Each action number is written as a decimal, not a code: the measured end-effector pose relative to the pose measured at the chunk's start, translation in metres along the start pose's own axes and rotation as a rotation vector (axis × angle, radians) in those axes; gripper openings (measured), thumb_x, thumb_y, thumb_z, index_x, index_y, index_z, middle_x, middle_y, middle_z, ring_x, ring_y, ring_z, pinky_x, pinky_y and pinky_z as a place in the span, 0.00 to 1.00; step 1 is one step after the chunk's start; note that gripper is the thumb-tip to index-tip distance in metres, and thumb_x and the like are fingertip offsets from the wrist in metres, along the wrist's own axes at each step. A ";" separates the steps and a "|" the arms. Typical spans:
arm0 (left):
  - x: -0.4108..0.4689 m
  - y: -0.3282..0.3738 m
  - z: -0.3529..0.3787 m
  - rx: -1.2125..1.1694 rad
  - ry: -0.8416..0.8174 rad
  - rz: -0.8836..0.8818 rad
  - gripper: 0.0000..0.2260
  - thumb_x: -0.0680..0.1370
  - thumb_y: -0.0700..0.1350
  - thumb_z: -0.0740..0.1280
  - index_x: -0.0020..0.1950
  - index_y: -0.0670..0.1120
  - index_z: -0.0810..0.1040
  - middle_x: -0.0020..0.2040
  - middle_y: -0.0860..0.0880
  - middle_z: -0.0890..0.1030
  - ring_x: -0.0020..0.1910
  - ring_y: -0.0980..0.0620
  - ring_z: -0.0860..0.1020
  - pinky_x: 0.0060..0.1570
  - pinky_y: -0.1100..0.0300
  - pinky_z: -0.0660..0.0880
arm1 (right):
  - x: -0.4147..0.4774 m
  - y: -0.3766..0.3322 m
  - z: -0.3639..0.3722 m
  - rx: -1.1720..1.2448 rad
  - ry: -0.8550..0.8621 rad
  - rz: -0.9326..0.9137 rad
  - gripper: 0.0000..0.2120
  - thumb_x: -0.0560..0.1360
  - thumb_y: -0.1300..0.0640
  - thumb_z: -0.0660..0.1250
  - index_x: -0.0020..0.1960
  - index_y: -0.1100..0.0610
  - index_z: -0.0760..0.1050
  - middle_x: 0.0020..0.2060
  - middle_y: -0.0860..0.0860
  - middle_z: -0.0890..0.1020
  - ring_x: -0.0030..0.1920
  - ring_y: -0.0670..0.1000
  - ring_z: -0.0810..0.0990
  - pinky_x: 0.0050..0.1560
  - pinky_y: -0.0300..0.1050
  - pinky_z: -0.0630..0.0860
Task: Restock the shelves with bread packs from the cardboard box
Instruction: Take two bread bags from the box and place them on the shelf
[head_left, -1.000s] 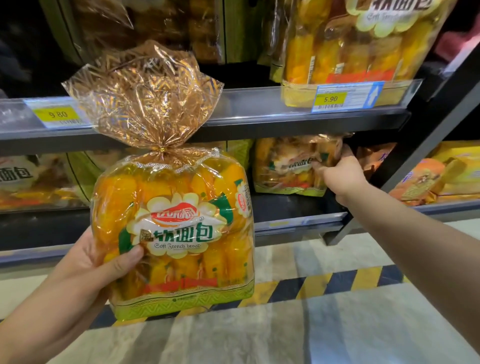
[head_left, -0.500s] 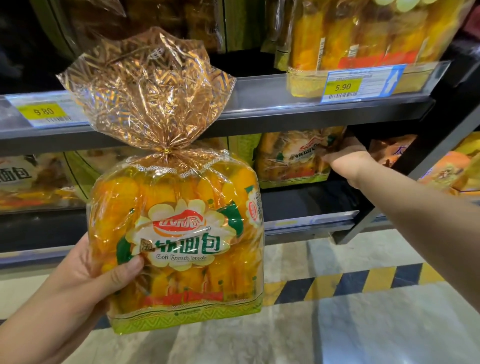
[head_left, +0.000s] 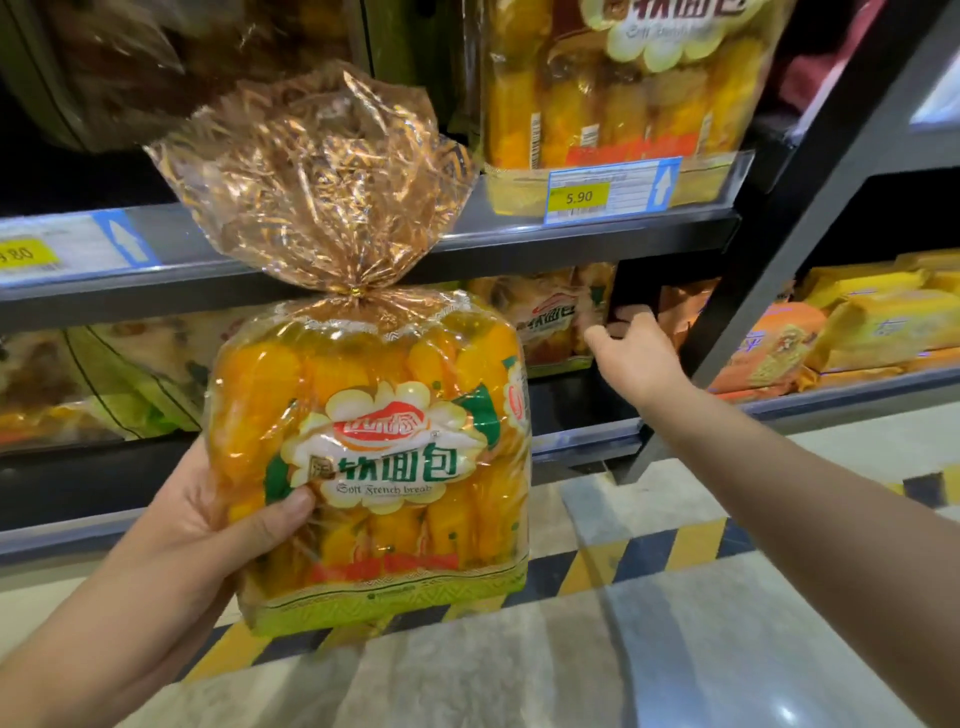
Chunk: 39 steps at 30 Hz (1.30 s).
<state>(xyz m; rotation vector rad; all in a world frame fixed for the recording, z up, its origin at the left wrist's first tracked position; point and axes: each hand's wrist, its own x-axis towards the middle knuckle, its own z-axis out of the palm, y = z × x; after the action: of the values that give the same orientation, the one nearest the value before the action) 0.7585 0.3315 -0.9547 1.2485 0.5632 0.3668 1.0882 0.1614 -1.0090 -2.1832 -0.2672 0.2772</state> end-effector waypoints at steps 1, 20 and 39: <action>0.004 0.000 0.009 0.000 -0.014 -0.002 0.27 0.69 0.37 0.74 0.67 0.54 0.80 0.59 0.44 0.88 0.53 0.43 0.88 0.41 0.51 0.86 | -0.011 -0.002 -0.004 0.015 -0.019 -0.023 0.28 0.82 0.43 0.64 0.75 0.57 0.65 0.67 0.53 0.78 0.68 0.55 0.76 0.61 0.45 0.69; 0.058 -0.004 0.114 0.633 0.015 0.149 0.25 0.71 0.60 0.74 0.66 0.69 0.70 0.67 0.59 0.69 0.62 0.58 0.74 0.51 0.69 0.71 | -0.109 0.009 -0.072 0.353 -0.150 -0.347 0.17 0.77 0.48 0.73 0.65 0.42 0.76 0.60 0.43 0.83 0.63 0.46 0.81 0.62 0.51 0.80; 0.106 -0.059 0.131 0.577 0.004 -0.101 0.13 0.79 0.70 0.60 0.59 0.67 0.71 0.69 0.55 0.74 0.63 0.54 0.76 0.62 0.55 0.67 | -0.057 0.028 -0.022 -0.036 -0.042 -0.246 0.14 0.81 0.41 0.61 0.61 0.48 0.72 0.54 0.52 0.77 0.57 0.53 0.77 0.57 0.54 0.77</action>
<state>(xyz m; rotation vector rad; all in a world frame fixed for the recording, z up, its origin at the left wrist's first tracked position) 0.9190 0.2707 -1.0053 1.7633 0.7639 0.1201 1.0426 0.1120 -1.0128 -2.1547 -0.5630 0.1812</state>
